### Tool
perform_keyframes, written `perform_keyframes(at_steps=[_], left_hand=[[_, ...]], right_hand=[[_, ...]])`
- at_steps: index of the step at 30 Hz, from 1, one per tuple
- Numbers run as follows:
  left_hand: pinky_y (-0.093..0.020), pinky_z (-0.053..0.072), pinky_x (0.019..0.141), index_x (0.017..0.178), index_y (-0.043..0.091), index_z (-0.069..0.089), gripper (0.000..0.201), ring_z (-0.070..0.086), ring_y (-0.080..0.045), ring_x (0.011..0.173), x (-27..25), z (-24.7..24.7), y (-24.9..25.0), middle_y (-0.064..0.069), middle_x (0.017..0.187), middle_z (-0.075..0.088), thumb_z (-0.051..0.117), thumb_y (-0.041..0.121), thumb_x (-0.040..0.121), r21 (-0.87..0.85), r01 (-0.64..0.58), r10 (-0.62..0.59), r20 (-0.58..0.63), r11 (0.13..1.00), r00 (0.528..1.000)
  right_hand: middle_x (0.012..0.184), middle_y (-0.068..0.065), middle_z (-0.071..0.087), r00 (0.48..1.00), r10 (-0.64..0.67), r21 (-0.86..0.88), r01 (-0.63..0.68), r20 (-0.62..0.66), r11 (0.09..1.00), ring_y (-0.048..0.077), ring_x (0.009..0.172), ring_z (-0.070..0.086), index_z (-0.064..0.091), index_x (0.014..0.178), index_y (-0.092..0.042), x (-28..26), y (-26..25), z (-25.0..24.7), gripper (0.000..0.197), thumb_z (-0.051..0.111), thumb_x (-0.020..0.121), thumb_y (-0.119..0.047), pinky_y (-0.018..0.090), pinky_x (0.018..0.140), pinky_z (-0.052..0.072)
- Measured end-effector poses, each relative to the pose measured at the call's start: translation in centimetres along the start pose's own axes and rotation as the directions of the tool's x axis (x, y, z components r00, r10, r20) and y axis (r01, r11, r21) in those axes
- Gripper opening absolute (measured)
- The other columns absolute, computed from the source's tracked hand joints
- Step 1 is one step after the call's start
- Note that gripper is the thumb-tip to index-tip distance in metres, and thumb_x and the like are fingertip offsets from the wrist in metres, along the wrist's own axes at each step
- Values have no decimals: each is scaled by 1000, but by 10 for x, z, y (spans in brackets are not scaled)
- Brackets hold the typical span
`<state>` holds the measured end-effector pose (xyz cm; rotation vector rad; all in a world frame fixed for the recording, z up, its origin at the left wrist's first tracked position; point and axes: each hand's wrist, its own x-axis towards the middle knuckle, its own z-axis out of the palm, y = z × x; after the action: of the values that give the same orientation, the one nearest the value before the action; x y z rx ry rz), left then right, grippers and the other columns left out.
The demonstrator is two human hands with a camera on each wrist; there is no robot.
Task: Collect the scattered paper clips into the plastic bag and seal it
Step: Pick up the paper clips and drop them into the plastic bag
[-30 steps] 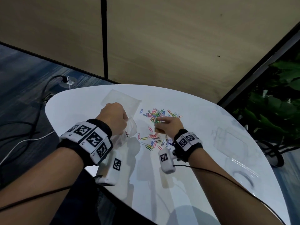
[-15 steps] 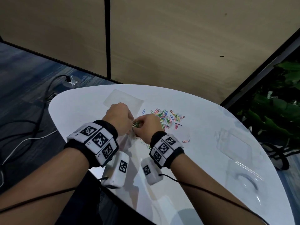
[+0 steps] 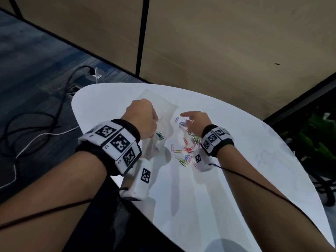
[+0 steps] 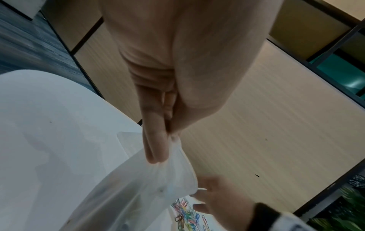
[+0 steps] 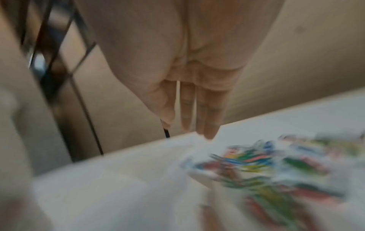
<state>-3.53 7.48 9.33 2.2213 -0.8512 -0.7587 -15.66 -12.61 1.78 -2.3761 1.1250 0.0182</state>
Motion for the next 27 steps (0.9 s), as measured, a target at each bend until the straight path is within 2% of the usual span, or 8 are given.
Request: perform_keyframes(at_steps=[3, 6, 8, 11, 15, 21, 23, 27], left_hand=[[-39, 64, 77, 100, 7, 72, 20, 76, -23, 67, 5, 1, 1, -10, 80, 74, 56, -1, 92, 9, 2, -2, 0, 1000, 1000], [-38, 64, 77, 99, 8, 73, 20, 77, -22, 65, 7, 0, 0, -9, 82, 73, 56, 0, 92, 34, -5, 5, 8, 999, 1000], [-37, 64, 76, 100, 9, 72, 20, 76, -20, 64, 6, 2, 1, -8, 86, 73, 56, 0, 92, 42, -5, 4, 3, 999, 1000], [-37, 64, 78, 102, 8, 72, 22, 76, -20, 65, 2, 5, 5, -9, 82, 75, 55, -1, 91, 78, -22, 21, 20, 997, 1000], [-38, 63, 81, 103, 8, 73, 23, 77, -21, 66, 0, 6, 7, -10, 80, 76, 55, 0, 91, 77, -24, 23, 20, 997, 1000], [-39, 63, 83, 104, 7, 74, 22, 77, -25, 75, -3, 7, 17, -13, 80, 77, 58, 0, 91, 81, -29, 24, 56, 996, 998], [-39, 63, 83, 104, 6, 74, 21, 78, -26, 76, -1, 10, 20, -13, 83, 77, 58, 0, 92, 81, -32, 27, 70, 996, 997], [-39, 63, 83, 105, 4, 74, 21, 78, -27, 75, 0, 17, 24, -14, 84, 77, 55, 2, 94, 83, -35, 29, 72, 996, 997]], right_hand=[[158, 1, 30, 981, -111, -380, 166, 162, 910, 25, 144, 32, 36, 149, -28, 25, 11, 27, 47, 40, 102, -31, 42, 118, 27], [160, 3, 21, 963, -86, -576, 224, 257, 786, 34, 145, 24, 20, 152, -25, 35, 24, 42, 78, 64, 88, -16, 52, 115, 28], [148, 7, 37, 971, -97, -602, 214, 220, 769, 36, 133, 41, 32, 146, -19, 37, 36, 48, 72, 68, 84, -13, 50, 106, 41], [112, 11, 60, 979, -196, -604, 195, 65, 773, 32, 102, 62, 61, 115, -8, 33, 43, 51, 25, 55, 92, -11, 40, 85, 54], [105, 14, 68, 993, -118, -585, 99, 6, 805, 30, 93, 68, 72, 103, -5, 24, 38, 41, 22, 56, 88, -3, 34, 82, 56], [91, 0, 77, 943, 287, 156, -262, -167, 952, 16, 87, 71, 80, 83, -20, 12, 57, 10, 8, 80, 76, -18, 26, 90, 55], [84, 1, 77, 921, 373, 494, -272, -117, 826, 17, 83, 74, 80, 75, -20, -2, 58, -2, 6, 83, 73, -16, 30, 88, 58], [82, 11, 73, 952, 303, 940, -75, -31, 332, 24, 79, 72, 72, 86, 4, -42, 32, -15, 8, 73, 79, 7, 28, 79, 60]])
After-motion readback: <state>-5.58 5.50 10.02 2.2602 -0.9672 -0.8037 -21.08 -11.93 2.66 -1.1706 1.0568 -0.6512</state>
